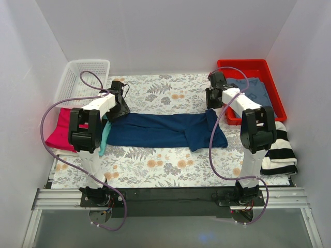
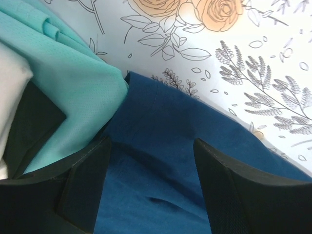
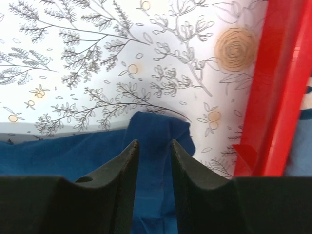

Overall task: Fold and stack the t-shirts
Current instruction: Fold the other side of the tshirt into a rectangle

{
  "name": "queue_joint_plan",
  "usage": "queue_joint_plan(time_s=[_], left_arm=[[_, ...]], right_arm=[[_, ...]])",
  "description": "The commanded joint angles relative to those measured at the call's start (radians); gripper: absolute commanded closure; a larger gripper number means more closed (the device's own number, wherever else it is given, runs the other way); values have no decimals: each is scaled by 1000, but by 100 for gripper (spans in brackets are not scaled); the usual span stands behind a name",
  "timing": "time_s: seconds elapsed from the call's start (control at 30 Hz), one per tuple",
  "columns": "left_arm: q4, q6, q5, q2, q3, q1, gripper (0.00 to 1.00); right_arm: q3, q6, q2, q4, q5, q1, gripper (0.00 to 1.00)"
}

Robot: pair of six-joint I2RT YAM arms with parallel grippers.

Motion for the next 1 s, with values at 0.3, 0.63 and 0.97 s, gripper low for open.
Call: queue_joint_plan(time_s=[0.3, 0.63, 0.97], left_arm=[[-10, -37, -50, 61, -31, -2, 33], [-22, -57, -59, 108, -34, -2, 33], [-31, -71, -63, 148, -33, -2, 33]], right_arm=[[-57, 4, -4, 24, -41, -1, 75], [-4, 4, 12, 1, 56, -30, 99], [44, 10, 2, -3, 102, -70, 99]])
